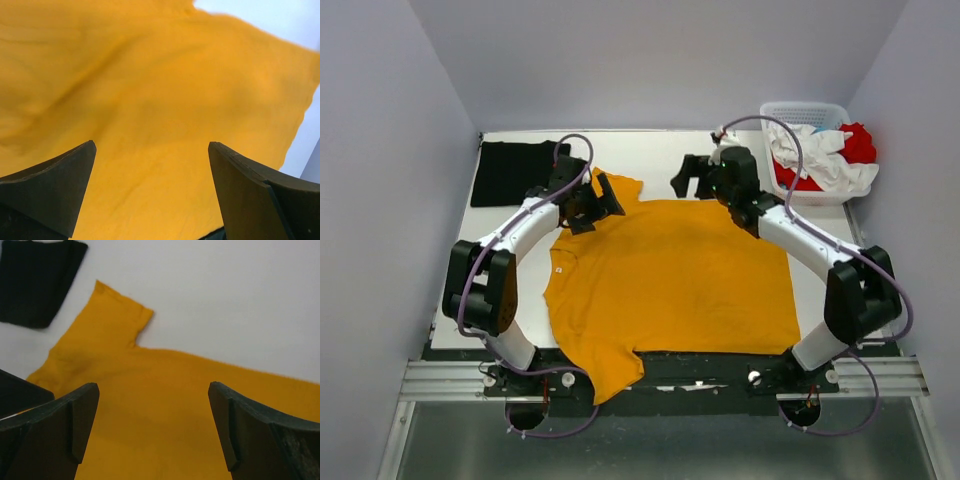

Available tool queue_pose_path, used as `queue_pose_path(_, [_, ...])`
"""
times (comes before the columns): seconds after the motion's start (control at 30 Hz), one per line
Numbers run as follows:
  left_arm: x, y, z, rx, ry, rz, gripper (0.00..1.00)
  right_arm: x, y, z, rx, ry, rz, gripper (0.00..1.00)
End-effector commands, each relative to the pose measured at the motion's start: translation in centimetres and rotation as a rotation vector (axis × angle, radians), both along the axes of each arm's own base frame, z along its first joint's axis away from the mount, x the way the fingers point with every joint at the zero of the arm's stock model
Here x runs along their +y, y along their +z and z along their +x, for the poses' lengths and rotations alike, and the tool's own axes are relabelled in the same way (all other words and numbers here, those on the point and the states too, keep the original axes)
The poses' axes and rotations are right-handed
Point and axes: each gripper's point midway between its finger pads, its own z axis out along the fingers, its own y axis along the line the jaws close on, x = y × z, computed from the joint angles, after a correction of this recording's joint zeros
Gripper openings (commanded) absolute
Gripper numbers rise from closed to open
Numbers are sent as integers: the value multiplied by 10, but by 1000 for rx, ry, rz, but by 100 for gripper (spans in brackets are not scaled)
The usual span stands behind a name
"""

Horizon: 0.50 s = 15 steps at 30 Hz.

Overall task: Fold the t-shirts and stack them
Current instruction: Flatten out the tshirt

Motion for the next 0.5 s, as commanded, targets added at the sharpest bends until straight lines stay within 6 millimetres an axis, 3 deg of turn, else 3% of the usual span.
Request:
queue_pose_path(0.0, [-31,-17,-29,28,-148,-19,98,-38,-122,-72,382,-131,-60,100])
queue_pose_path(0.17, [-34,-45,-25,94,-150,12,99,-69,-161,-76,463,-280,-161,100])
queue_pose_path(0.47, [-25,-78,10,186,-93,38,99,-73,-210,-36,552,-311,-212,100])
